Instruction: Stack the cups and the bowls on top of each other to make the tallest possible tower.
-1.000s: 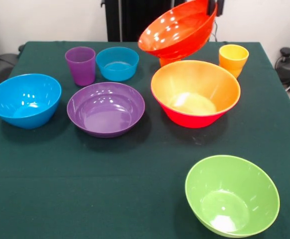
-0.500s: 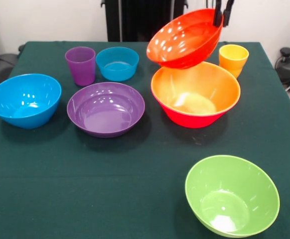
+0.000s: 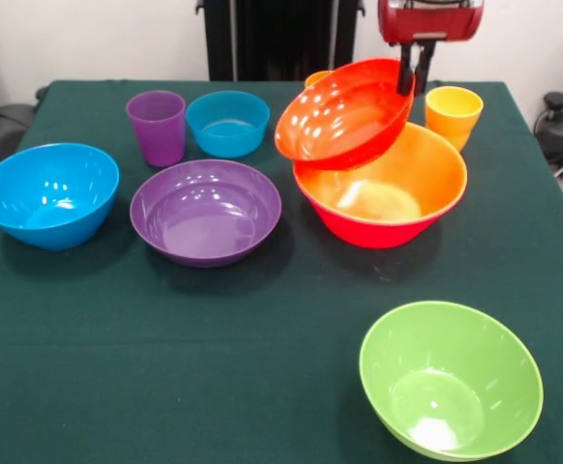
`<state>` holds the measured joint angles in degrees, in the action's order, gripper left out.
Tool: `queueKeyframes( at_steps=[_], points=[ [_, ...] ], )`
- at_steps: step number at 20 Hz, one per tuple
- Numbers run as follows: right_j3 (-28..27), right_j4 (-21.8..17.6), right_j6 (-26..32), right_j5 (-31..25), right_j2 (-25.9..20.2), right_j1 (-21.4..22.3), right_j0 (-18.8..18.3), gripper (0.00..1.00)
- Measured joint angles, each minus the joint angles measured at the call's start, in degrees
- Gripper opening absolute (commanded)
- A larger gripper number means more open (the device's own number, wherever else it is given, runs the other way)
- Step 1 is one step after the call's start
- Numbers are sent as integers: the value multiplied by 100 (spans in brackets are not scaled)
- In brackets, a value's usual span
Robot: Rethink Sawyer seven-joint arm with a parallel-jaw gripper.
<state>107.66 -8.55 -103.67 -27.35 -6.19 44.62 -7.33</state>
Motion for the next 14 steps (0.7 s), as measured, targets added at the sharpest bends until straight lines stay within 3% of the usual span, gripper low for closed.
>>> queueKeyframes(
  at_steps=[14],
  points=[
    [-77,0,0,141,161,-218,2,0]
  ],
)
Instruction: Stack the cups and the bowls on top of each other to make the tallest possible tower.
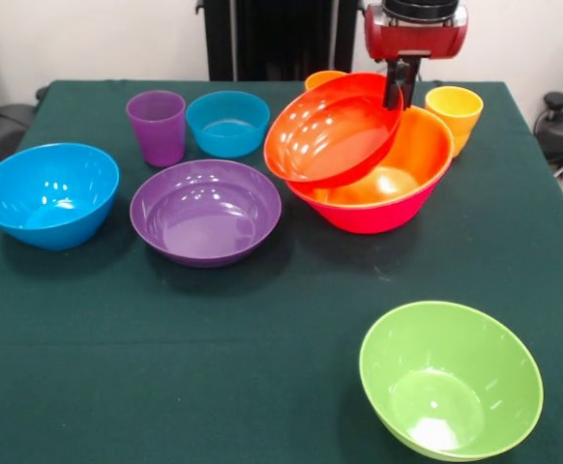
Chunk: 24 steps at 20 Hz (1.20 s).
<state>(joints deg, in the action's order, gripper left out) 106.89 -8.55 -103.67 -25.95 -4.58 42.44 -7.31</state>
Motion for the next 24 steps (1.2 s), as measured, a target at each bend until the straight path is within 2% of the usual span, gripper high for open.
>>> queueKeyframes(
  at_steps=[8,9,24],
  points=[
    [-20,1,0,103,43,-13,6,0],
    [-29,1,0,128,49,-12,6,100],
    [-32,1,0,317,51,-13,9,100]
  ],
)
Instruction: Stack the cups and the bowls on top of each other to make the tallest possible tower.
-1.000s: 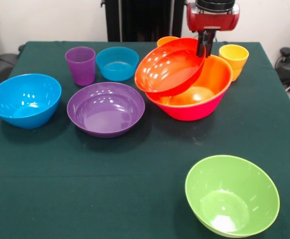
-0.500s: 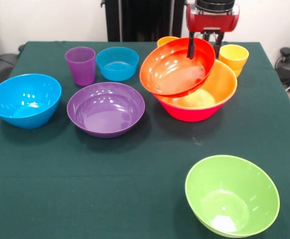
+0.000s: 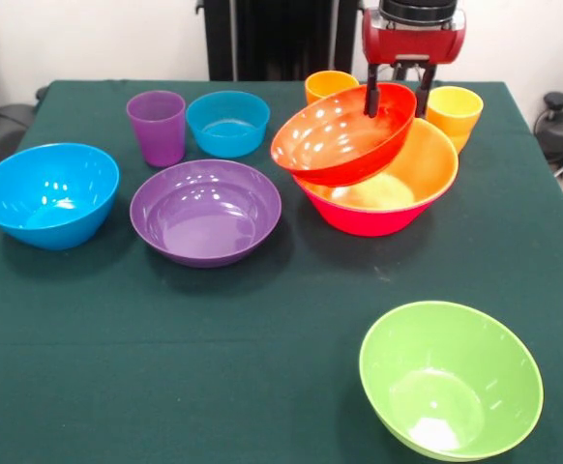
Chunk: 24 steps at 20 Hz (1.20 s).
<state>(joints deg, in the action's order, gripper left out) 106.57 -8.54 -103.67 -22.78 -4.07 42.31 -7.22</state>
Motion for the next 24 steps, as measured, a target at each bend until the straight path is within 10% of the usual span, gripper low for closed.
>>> queueKeyframes(
  at_steps=[24],
  points=[
    [-103,13,0,106,146,-1,191,100]
  ],
)
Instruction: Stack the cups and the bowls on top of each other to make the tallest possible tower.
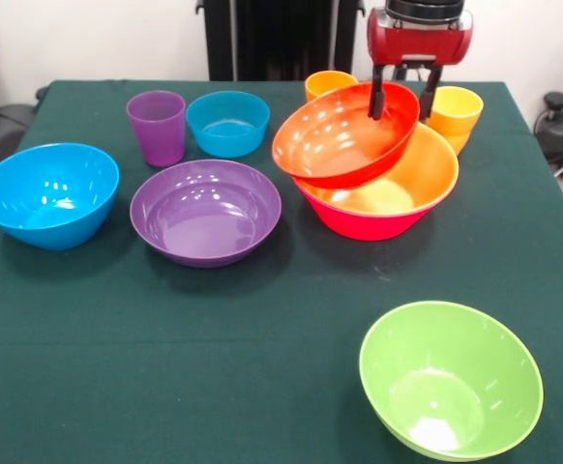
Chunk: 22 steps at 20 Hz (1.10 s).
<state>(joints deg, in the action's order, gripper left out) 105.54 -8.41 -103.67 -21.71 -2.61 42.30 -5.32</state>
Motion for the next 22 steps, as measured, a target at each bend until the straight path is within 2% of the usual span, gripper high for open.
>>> queueKeyframes(
  at_steps=[9,22],
  points=[
    [-274,247,-53,-103,195,-1,353,100],
    [-462,445,-73,-103,255,-2,461,100]
  ],
)
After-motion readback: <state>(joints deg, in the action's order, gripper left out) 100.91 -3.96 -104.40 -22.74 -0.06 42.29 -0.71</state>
